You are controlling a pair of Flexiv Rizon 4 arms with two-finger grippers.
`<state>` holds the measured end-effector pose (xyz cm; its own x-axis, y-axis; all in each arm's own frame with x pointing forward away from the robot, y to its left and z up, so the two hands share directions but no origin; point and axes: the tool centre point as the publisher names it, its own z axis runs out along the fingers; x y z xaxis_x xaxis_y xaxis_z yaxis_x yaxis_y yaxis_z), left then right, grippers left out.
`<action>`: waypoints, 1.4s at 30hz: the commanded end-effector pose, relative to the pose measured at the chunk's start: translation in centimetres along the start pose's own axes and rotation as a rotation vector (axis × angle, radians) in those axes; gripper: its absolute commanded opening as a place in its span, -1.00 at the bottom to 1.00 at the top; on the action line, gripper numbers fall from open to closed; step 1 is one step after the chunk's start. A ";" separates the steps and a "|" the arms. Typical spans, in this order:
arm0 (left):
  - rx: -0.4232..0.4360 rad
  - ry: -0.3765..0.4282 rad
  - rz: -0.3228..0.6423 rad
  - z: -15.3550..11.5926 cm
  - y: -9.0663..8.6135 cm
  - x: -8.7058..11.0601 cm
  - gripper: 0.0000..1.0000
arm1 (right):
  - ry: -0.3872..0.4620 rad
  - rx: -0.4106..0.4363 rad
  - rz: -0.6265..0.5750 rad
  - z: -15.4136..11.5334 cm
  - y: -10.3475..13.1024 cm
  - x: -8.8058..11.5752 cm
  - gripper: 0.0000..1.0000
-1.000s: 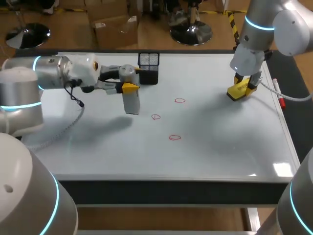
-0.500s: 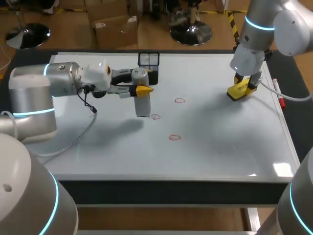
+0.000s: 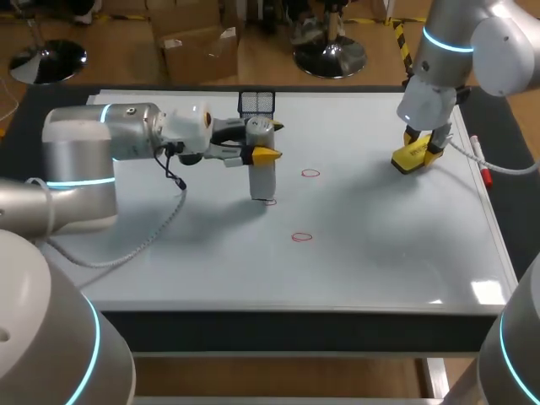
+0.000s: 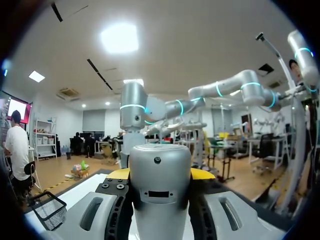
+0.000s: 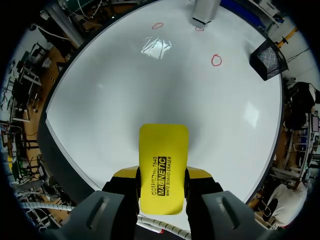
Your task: Pick up the inspection probe, press it on each red-marked spot on the whiteboard one by one, put down the probe, pick up the eraser, and wipe off all the red marks.
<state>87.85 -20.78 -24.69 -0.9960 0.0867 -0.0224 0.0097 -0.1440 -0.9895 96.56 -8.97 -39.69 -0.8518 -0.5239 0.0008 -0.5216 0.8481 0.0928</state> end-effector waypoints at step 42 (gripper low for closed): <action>-0.018 0.034 0.001 0.3 2.7 -0.4 -1.00 | 0.004 0.003 -0.001 0.0 0.0 -0.1 -1.00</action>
<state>88.20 -21.56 -27.11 -0.9924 0.1200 -0.0277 0.0122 -0.1280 -0.9917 96.56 -8.97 -39.69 -0.8518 -0.5239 0.0008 -0.5216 0.8481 0.0929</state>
